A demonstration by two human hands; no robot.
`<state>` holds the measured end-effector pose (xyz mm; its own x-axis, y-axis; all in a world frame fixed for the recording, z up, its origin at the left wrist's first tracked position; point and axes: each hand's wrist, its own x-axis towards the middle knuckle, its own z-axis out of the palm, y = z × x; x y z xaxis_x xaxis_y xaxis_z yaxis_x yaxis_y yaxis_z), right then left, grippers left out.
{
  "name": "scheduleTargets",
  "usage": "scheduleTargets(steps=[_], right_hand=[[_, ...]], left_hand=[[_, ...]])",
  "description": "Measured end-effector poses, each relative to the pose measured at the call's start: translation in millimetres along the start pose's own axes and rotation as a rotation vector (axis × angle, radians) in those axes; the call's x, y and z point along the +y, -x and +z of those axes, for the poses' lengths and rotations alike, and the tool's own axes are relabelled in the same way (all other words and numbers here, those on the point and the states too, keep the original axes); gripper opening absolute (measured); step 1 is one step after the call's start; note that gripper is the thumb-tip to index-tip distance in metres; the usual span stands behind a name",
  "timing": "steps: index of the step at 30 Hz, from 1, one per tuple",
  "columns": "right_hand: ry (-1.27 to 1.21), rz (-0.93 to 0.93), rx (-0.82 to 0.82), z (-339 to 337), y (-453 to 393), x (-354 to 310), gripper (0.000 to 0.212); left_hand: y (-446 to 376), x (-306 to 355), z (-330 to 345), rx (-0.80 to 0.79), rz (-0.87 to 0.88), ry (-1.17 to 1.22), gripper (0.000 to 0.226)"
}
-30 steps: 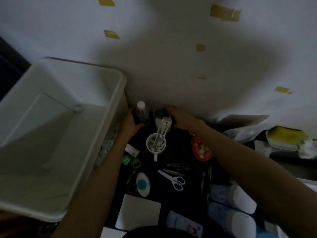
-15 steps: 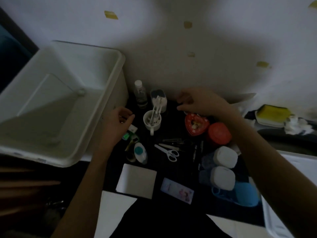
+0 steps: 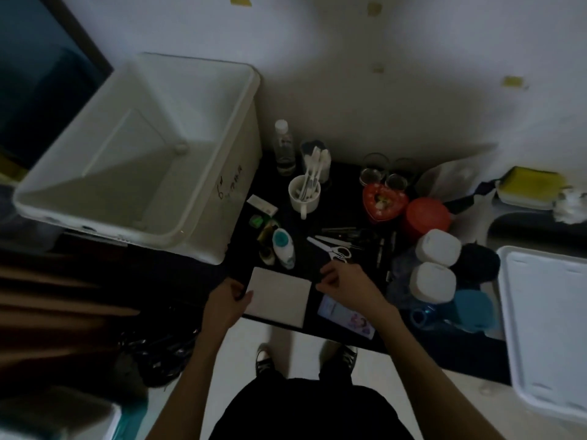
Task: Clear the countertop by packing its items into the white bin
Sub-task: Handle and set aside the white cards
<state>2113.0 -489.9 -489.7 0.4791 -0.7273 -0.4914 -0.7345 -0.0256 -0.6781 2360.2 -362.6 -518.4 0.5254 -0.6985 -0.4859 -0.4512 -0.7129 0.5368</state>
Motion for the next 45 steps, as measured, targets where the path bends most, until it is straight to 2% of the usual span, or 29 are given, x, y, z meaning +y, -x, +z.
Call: scheduleTargets(steps=[5, 10, 13, 16, 19, 21, 28, 33, 39, 43, 44, 45], right_hand=[[-0.063, 0.166, 0.064, 46.7, 5.8, -5.7, 0.046], [-0.024, 0.241, 0.143, 83.0, 7.4, -13.9, 0.055], [-0.061, 0.288, 0.136, 96.8, 12.7, -19.7, 0.059], [-0.066, 0.343, 0.105, 106.7, 14.2, -23.9, 0.068], [-0.015, 0.337, 0.219, 115.1, 19.8, -23.8, 0.057], [0.017, 0.353, 0.277, 116.4, 22.9, -23.8, 0.061], [-0.143, 0.488, 0.212, 121.4, 15.0, -29.2, 0.069], [-0.220, 0.542, 0.168, 122.0, 12.4, -32.0, 0.068], [-0.381, 0.544, 0.095, 118.5, 16.8, -21.4, 0.049], [-0.702, 0.444, 0.073, 104.1, 32.3, -21.5, 0.035], [-0.737, 0.401, 0.068, 97.2, 36.3, -22.2, 0.038], [-0.753, 0.354, 0.061, 90.3, 40.1, -23.1, 0.049]], left_hand=[[-2.4, -23.7, 6.5, -0.062, 0.056, 0.058, 0.053], [-6.5, -34.0, 10.6, -0.240, 0.121, 0.187, 0.052], [-3.1, -40.3, 16.5, -0.271, 0.113, 0.174, 0.057], [-0.6, -43.7, 19.1, -0.272, 0.116, 0.209, 0.049], [-6.2, -42.9, 17.0, -0.235, 0.072, 0.244, 0.042], [-13.5, -38.8, 14.9, -0.219, 0.026, 0.293, 0.042], [-33.3, -36.7, 22.2, -0.244, -0.125, 0.413, 0.048], [-19.2, -22.9, 18.0, -0.330, -0.197, 0.546, 0.044], [0.6, -8.4, 1.3, -0.314, -0.025, 0.468, 0.038], [7.1, 9.0, -16.4, -0.327, 0.122, 0.457, 0.033], [9.8, 15.9, -22.1, -0.345, 0.136, 0.469, 0.032], [12.2, 23.0, -28.5, -0.364, 0.145, 0.485, 0.032]])
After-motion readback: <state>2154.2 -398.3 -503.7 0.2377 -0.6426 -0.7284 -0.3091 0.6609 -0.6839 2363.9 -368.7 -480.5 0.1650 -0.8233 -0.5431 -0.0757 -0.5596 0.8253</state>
